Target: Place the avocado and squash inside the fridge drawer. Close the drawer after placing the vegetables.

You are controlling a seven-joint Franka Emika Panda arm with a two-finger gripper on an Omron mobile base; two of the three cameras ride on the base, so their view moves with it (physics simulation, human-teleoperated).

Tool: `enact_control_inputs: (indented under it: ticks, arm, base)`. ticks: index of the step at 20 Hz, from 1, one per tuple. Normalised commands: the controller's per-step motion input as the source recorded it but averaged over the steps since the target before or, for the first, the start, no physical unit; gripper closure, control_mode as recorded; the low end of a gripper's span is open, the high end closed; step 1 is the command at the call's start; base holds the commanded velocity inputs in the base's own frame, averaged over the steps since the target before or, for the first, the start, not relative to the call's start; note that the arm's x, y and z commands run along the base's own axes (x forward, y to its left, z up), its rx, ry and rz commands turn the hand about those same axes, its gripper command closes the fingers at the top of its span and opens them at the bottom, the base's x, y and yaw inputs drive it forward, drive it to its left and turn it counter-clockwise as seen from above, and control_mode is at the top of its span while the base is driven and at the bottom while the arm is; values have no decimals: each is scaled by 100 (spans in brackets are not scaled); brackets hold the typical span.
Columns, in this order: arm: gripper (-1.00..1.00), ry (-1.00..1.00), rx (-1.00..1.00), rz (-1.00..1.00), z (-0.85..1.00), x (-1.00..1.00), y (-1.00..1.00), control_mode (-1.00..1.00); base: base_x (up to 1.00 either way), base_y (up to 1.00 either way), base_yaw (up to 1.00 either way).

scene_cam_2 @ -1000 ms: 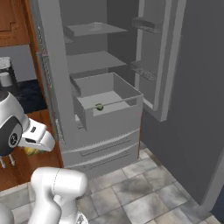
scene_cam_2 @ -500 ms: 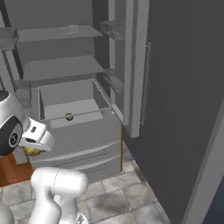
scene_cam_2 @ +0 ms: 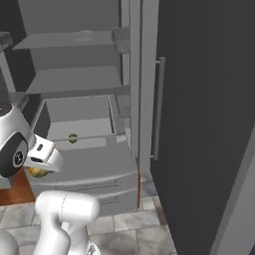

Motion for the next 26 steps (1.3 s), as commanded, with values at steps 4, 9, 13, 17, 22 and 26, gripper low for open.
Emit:
enact_control_inputs:
  ticks: [4, 9, 13, 17, 22, 26]
  arm:
    - [100, 0, 0, 0, 0, 0, 0, 100]
    - [100, 0, 0, 0, 0, 0, 0, 100]
    - [100, 0, 0, 0, 0, 0, 0, 100]
    - [100, 0, 0, 0, 0, 0, 0, 100]
    - [100, 0, 0, 0, 0, 0, 0, 100]
    - [100, 0, 0, 0, 0, 0, 0, 100]
  base:
    - [69, -6, 37]
    - [57, -44, 30]
    - [54, -43, 23]
    - [49, -21, 13]
    - [59, -4, 7]
    - [28, -4, 10]
